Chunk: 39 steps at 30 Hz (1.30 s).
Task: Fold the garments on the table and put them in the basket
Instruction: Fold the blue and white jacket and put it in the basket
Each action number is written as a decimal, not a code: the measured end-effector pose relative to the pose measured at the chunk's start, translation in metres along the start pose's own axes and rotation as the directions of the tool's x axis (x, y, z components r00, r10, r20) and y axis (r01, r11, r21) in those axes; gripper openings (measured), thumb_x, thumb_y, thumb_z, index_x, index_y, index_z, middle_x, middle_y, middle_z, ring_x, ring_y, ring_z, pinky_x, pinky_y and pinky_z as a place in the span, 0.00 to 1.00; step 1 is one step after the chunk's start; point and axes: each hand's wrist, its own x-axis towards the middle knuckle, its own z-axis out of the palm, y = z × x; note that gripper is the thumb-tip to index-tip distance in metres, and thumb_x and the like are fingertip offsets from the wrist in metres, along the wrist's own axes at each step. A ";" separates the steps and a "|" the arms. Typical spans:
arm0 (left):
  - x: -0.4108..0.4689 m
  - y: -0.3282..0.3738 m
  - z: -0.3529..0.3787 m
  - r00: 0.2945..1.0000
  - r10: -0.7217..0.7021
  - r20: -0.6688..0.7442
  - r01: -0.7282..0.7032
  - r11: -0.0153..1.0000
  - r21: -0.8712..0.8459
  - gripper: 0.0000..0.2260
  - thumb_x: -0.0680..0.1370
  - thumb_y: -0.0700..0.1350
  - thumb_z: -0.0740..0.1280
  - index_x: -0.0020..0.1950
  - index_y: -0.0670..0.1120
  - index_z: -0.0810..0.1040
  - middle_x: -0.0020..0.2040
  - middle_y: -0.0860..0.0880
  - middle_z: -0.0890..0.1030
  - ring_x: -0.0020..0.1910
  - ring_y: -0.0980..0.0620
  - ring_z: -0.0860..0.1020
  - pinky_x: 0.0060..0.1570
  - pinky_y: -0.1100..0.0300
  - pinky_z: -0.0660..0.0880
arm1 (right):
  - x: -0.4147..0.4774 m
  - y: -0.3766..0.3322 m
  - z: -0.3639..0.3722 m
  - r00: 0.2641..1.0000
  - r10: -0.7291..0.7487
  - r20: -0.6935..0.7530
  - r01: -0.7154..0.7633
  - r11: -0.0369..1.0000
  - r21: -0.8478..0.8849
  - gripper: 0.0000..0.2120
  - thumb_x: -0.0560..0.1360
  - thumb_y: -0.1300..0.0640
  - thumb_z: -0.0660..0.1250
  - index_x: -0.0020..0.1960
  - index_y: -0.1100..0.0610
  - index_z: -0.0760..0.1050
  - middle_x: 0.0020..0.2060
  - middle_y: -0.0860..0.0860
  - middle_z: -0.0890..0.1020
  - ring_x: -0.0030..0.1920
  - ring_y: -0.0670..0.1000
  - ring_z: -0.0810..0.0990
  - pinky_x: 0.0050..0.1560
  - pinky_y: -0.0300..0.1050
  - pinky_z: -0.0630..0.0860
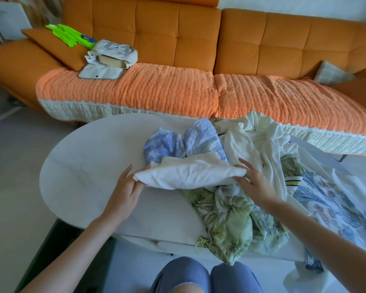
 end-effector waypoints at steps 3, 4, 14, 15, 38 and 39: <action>0.001 0.005 -0.004 0.997 0.072 -0.034 -0.074 0.994 -0.076 0.13 0.75 0.58 0.55 0.53 0.57 0.73 0.52 0.52 0.78 0.53 0.63 0.72 0.52 0.75 0.64 | -0.003 -0.010 0.004 0.993 0.110 0.034 -0.112 0.992 0.058 0.30 0.74 0.37 0.58 0.51 0.66 0.78 0.60 0.49 0.76 0.67 0.44 0.67 0.59 0.37 0.63; -0.003 0.002 -0.005 0.994 0.101 0.052 -0.098 0.994 -0.050 0.12 0.73 0.61 0.56 0.53 0.62 0.72 0.52 0.55 0.76 0.52 0.65 0.72 0.52 0.77 0.64 | -0.006 -0.004 0.008 0.994 0.072 0.085 -0.069 0.997 -0.037 0.36 0.70 0.30 0.57 0.54 0.63 0.78 0.63 0.49 0.74 0.66 0.46 0.69 0.62 0.40 0.65; -0.008 -0.027 -0.006 0.888 0.304 0.345 -0.410 0.864 0.293 0.32 0.68 0.50 0.71 0.71 0.51 0.64 0.68 0.52 0.68 0.61 0.54 0.69 0.62 0.65 0.60 | 0.002 0.016 0.016 0.903 -0.317 0.290 0.393 0.883 -0.258 0.39 0.66 0.48 0.74 0.72 0.49 0.62 0.72 0.42 0.62 0.70 0.43 0.62 0.71 0.42 0.59; -0.005 -0.026 -0.007 0.882 0.323 0.344 -0.431 0.849 0.306 0.29 0.69 0.51 0.67 0.70 0.51 0.66 0.68 0.53 0.69 0.61 0.55 0.70 0.62 0.65 0.60 | 0.004 0.017 0.014 0.898 -0.345 0.273 0.416 0.868 -0.272 0.37 0.67 0.45 0.73 0.72 0.49 0.63 0.72 0.42 0.62 0.70 0.45 0.62 0.70 0.46 0.61; 0.082 -0.004 0.011 0.860 -0.510 -0.013 0.509 0.859 -0.060 0.31 0.75 0.68 0.55 0.48 0.40 0.78 0.44 0.44 0.80 0.47 0.46 0.77 0.42 0.55 0.69 | 0.113 -0.002 0.049 0.777 0.629 -0.014 -0.608 0.756 0.243 0.31 0.78 0.36 0.49 0.54 0.63 0.75 0.41 0.53 0.76 0.43 0.53 0.74 0.49 0.46 0.68; 0.076 -0.005 0.013 0.880 -0.472 -0.055 0.469 0.882 -0.049 0.25 0.76 0.63 0.59 0.43 0.40 0.76 0.39 0.46 0.78 0.43 0.46 0.76 0.37 0.57 0.67 | 0.112 -0.003 0.046 0.785 0.620 0.013 -0.602 0.757 0.253 0.33 0.76 0.33 0.49 0.52 0.61 0.75 0.39 0.52 0.77 0.42 0.52 0.75 0.50 0.46 0.69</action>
